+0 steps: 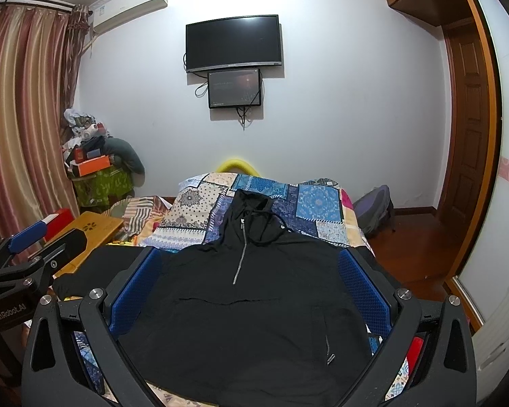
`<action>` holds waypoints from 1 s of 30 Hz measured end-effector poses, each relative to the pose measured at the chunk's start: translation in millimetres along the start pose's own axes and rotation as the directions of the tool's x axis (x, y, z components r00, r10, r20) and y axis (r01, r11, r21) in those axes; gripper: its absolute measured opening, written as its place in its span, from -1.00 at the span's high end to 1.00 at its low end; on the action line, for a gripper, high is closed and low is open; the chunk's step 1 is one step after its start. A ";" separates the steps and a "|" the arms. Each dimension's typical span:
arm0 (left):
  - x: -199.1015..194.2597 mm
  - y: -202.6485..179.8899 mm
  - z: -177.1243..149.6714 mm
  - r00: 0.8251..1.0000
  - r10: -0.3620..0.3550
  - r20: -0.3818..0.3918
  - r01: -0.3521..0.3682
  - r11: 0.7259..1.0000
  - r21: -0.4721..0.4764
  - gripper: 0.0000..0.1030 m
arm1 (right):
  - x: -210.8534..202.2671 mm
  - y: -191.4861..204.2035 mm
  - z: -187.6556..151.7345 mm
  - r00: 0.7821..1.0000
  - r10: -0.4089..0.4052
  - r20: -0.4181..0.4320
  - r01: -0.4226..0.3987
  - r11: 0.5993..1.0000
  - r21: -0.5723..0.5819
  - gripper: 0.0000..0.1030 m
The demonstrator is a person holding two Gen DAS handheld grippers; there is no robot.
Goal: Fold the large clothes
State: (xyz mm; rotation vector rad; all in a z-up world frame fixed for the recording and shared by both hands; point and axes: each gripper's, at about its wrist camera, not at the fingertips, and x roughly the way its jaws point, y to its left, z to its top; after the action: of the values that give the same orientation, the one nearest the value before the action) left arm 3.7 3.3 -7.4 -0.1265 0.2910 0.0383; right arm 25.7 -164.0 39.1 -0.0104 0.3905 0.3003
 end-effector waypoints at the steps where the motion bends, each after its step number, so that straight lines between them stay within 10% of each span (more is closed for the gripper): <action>1: -0.2 0.3 -0.4 1.000 0.001 0.000 -0.001 1.000 0.000 -1.00 | 0.0 0.1 -0.2 1.000 0.000 -0.001 0.000 1.000 0.000 -1.00; 30: 4.1 2.2 2.6 1.000 0.006 -0.018 -0.006 1.000 -0.015 -1.00 | 2.0 -1.7 -2.1 1.000 -0.002 -0.011 0.002 1.000 0.002 -1.00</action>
State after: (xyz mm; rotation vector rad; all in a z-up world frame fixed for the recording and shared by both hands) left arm 8.3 5.9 -6.4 -0.1408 0.3089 0.0453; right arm 27.2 -165.1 36.3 -0.0107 0.4019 0.2983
